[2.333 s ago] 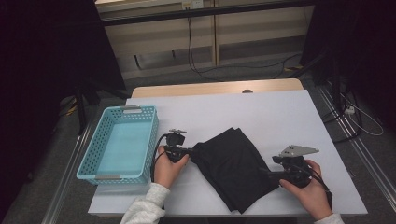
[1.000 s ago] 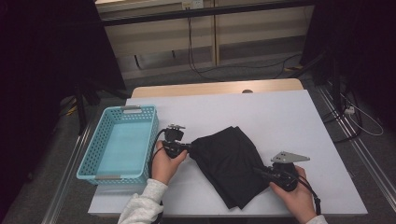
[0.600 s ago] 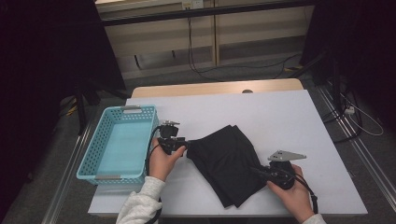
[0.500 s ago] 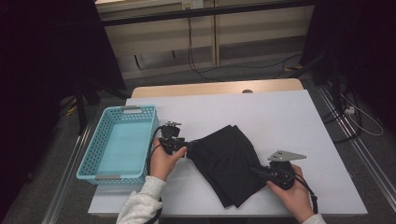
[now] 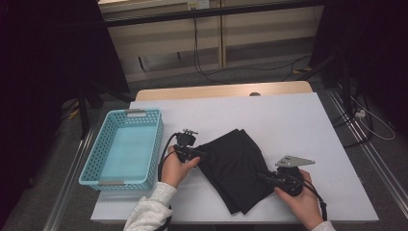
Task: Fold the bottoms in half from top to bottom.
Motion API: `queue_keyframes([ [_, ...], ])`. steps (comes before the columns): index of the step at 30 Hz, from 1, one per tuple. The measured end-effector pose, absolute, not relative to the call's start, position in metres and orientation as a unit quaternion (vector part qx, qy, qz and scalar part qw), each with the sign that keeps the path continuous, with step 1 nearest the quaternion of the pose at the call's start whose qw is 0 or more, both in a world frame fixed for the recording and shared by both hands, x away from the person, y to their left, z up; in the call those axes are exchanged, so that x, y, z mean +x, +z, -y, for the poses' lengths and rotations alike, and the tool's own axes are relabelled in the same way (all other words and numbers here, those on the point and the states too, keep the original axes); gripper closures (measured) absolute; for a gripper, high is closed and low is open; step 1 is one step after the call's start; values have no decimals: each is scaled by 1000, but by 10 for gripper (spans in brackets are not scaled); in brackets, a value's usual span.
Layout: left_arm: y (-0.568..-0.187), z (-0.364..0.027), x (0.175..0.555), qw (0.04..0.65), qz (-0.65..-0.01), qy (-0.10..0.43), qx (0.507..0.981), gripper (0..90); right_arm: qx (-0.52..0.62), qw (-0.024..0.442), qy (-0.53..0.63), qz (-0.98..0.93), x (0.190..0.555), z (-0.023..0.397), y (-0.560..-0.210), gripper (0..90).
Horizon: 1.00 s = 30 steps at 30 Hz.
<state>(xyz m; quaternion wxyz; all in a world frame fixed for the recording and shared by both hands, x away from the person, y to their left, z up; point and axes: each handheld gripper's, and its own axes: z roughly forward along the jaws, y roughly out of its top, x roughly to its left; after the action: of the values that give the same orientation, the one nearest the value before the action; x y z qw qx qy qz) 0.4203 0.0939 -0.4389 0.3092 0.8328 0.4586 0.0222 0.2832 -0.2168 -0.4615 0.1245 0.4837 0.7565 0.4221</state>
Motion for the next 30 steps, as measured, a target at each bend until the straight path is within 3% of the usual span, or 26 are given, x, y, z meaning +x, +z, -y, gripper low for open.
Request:
queue_keyframes([
  [5, -439, -95, 422, 305, -468, -9, 830, 755, 485, 121, 423, -756, 284, 217, -462, 783],
  [12, -426, -91, 428, 272, -469, -18, 840, 804, 489, 125, 429, -750, 281, 219, -461, 786],
  [23, -389, -78, 442, 168, -446, -36, 878, 821, 486, 134, 447, -739, 279, 220, -454, 790],
  [30, -374, -84, 449, 149, -439, -32, 885, 824, 486, 135, 462, -730, 280, 214, -451, 791],
])
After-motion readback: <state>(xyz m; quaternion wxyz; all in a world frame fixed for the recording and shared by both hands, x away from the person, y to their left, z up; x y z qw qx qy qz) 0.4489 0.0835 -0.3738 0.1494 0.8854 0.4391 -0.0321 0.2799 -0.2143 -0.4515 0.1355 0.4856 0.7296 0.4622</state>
